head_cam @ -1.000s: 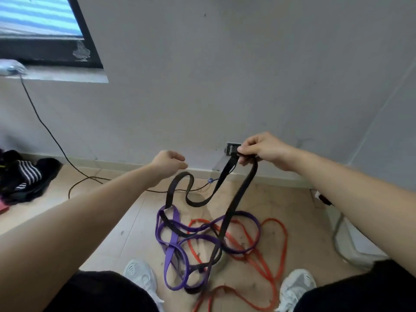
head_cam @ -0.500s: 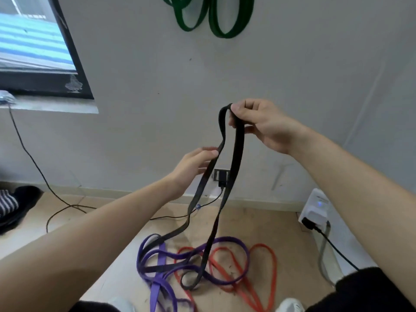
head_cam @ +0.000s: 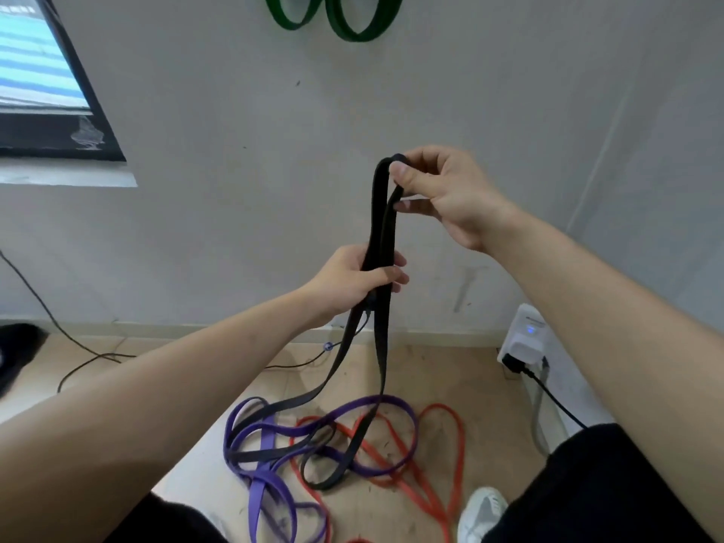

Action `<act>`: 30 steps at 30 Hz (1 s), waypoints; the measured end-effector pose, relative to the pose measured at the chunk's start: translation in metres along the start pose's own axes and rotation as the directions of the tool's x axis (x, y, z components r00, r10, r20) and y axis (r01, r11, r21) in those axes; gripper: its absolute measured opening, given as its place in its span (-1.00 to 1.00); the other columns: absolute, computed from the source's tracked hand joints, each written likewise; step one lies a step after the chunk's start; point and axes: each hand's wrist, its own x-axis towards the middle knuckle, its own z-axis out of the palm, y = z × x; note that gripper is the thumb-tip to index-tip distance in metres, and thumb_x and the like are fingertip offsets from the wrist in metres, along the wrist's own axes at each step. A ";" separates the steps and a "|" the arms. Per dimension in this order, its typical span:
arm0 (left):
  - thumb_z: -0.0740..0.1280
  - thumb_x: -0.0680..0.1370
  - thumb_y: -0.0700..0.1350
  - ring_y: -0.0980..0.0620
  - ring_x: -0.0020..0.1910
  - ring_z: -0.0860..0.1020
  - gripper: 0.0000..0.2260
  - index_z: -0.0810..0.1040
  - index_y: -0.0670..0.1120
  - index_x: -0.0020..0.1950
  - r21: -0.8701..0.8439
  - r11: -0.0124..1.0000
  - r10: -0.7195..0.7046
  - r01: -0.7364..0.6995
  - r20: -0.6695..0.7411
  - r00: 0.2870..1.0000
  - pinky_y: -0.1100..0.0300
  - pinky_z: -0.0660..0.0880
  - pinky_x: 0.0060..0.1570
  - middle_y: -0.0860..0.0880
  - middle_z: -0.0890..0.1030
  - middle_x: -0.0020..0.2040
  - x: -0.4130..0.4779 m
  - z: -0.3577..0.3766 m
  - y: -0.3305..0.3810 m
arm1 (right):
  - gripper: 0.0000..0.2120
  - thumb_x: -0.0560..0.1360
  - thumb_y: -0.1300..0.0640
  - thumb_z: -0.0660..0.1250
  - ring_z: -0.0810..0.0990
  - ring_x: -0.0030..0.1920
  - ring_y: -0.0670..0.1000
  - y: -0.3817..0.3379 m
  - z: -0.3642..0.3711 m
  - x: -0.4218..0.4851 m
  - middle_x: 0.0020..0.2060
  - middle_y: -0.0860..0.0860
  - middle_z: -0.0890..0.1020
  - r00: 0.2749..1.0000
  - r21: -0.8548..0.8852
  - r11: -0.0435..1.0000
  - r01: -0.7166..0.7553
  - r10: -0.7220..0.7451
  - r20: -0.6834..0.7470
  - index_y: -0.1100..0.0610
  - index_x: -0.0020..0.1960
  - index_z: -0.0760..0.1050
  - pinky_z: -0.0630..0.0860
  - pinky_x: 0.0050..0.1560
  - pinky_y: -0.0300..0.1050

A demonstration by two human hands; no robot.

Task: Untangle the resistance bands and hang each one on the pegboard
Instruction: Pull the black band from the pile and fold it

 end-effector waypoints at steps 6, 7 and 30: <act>0.30 0.66 -0.19 -0.13 -0.09 0.68 -0.80 0.54 -0.30 0.18 0.039 0.999 -0.029 0.029 -0.012 1.000 -0.04 0.64 0.10 -0.28 0.68 -0.08 -0.004 -0.015 -0.005 | -0.90 0.59 0.20 0.35 0.56 -0.34 -0.10 0.013 -0.015 0.009 -0.23 0.07 0.52 0.988 0.095 0.995 -0.008 0.023 -0.150 0.22 -0.08 0.56 0.60 -0.14 -0.20; 0.30 0.66 -0.17 -0.13 -0.08 0.69 -0.80 0.55 -0.30 0.18 0.038 0.999 -0.034 0.035 -0.030 0.999 -0.02 0.64 0.11 -0.30 0.69 -0.05 -0.005 -0.019 -0.003 | -0.88 0.59 0.18 0.35 0.55 -0.33 -0.08 0.019 -0.015 0.011 -0.20 0.11 0.51 0.986 0.099 0.995 -0.031 0.046 -0.158 0.23 -0.06 0.55 0.61 -0.15 -0.19; 0.26 0.67 -0.16 -0.08 -0.18 0.64 -0.80 0.54 -0.24 0.23 0.070 0.979 -0.168 0.191 -0.253 0.953 0.12 0.66 -0.03 -0.12 0.64 -0.15 -0.016 -0.099 0.007 | -0.66 0.45 0.22 0.42 0.55 -0.02 0.00 0.102 0.096 0.003 0.01 0.00 0.53 1.000 -0.396 0.918 -0.011 0.004 -0.020 0.09 0.19 0.45 0.44 -0.10 -0.27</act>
